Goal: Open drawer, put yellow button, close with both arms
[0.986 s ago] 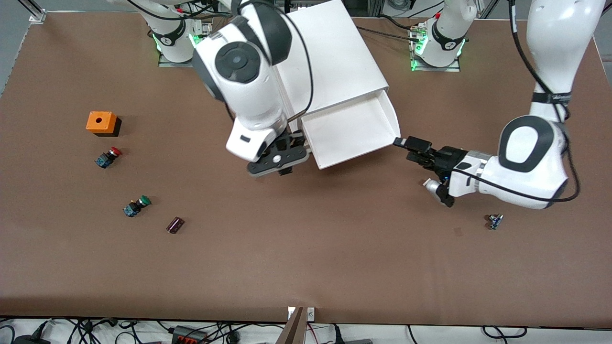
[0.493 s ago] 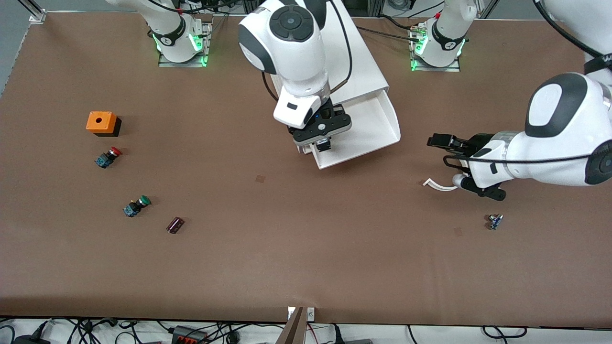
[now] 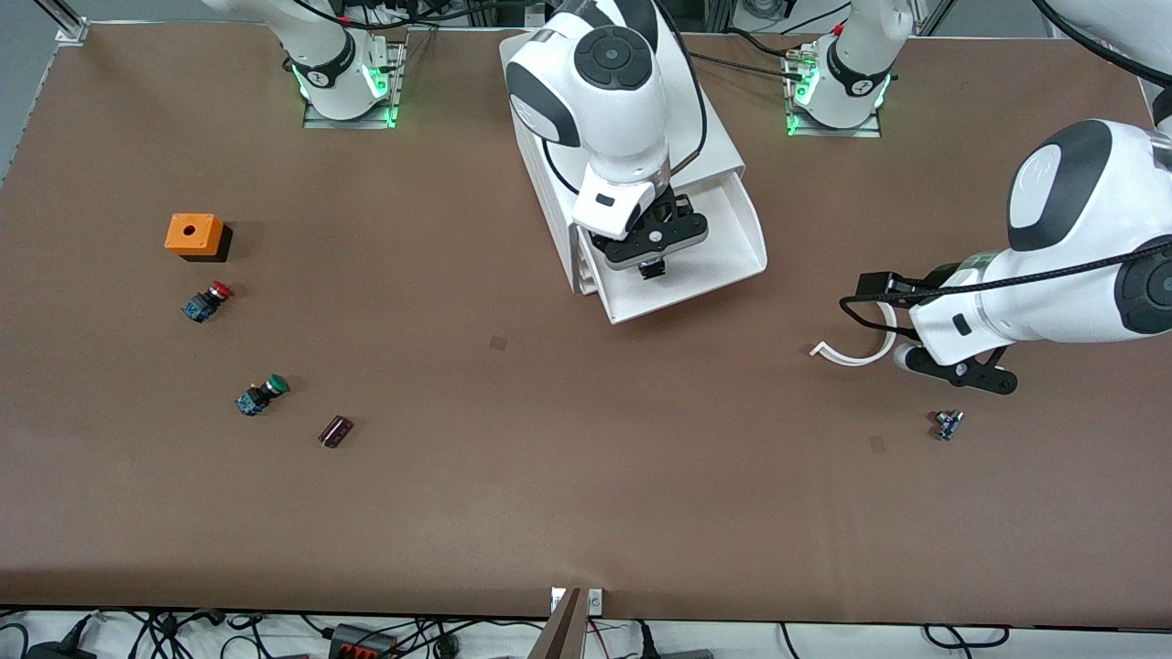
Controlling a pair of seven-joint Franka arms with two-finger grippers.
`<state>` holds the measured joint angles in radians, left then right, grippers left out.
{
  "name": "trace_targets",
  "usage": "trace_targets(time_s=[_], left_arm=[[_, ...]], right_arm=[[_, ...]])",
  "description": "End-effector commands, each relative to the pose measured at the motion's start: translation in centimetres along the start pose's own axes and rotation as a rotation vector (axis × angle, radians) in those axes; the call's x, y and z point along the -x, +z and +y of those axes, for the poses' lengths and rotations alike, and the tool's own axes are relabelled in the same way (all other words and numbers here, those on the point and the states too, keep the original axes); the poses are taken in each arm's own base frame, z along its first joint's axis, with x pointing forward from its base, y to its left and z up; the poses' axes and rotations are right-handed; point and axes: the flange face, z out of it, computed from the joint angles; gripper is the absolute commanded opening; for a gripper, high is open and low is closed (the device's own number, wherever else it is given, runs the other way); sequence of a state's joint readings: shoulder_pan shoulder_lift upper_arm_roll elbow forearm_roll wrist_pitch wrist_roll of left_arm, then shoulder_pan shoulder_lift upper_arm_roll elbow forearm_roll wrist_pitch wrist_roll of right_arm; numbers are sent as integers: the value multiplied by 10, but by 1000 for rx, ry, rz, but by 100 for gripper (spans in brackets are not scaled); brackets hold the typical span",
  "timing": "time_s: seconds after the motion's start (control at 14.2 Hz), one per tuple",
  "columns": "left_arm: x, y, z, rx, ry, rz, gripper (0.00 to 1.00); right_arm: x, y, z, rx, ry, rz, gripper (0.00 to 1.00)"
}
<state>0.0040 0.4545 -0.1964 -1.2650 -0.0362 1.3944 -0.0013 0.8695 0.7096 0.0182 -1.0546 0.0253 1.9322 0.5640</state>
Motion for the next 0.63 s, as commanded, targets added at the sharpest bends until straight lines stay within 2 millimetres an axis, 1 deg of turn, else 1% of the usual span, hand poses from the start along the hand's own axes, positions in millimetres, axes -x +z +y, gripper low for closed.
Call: trace_targets(time_s=[0.0,0.14,0.35,0.56], left_arm=[[-5,-4,-1,-23,-51,11,100],[-5,-4,-1,-23,-51,11,100],[-5,-3,-1,-23,-51,10,100],[-5,-2,0,-24,-52,8,100]], right_arm=[[2,4,-11,-10,10,-4,0],[7,8,-18,-8,3,-11,0],[11,15,-24,-13,38,-23,0],[11,28,-26,-18,48,-21,0]])
